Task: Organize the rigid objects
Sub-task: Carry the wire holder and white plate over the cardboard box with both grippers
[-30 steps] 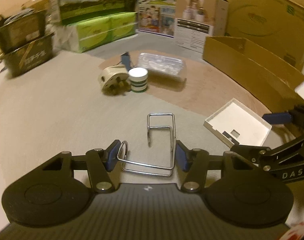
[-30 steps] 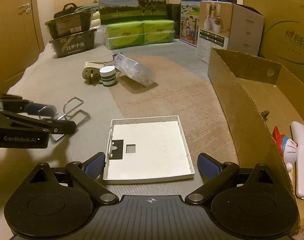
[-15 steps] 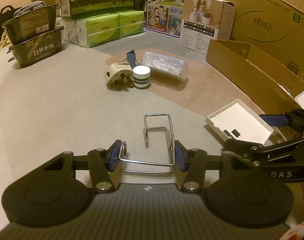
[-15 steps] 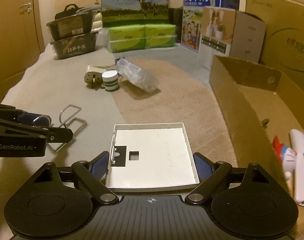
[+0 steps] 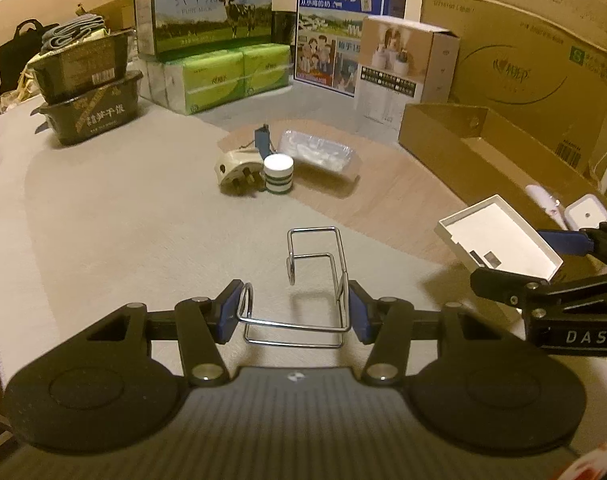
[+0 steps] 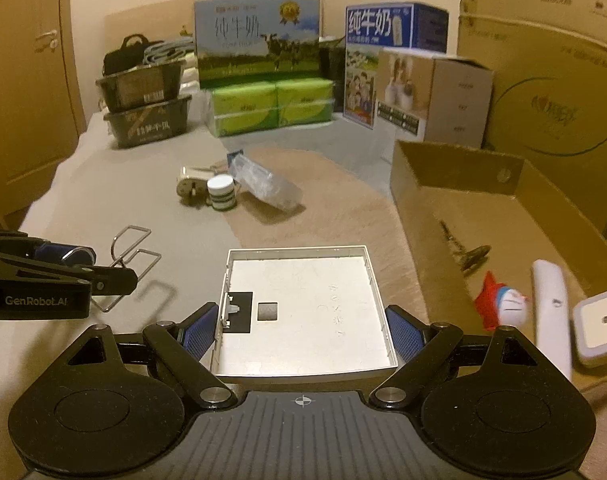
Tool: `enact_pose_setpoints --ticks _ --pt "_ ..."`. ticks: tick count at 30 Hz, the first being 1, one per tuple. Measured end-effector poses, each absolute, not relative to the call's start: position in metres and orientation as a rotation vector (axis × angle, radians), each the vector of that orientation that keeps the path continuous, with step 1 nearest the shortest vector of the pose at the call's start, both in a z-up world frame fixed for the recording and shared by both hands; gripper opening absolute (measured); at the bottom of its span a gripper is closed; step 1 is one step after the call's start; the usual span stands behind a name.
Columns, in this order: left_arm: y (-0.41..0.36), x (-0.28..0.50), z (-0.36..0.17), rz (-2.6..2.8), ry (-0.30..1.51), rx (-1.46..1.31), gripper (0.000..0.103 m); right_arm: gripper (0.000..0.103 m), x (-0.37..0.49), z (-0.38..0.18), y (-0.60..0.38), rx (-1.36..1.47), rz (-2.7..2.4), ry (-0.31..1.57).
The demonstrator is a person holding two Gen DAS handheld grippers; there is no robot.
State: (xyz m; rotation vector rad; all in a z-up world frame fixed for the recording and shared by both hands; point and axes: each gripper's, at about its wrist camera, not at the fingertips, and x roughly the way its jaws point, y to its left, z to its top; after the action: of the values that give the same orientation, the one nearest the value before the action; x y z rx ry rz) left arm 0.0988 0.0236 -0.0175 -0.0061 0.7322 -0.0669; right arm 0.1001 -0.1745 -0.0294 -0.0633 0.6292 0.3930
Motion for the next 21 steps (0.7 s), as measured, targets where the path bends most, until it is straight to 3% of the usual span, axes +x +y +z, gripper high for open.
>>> enact_pose_setpoints --ticks 21 --pt "-0.021 0.071 0.028 -0.107 0.699 -0.008 0.051 0.087 0.065 0.013 -0.218 -0.017 0.343 0.554"
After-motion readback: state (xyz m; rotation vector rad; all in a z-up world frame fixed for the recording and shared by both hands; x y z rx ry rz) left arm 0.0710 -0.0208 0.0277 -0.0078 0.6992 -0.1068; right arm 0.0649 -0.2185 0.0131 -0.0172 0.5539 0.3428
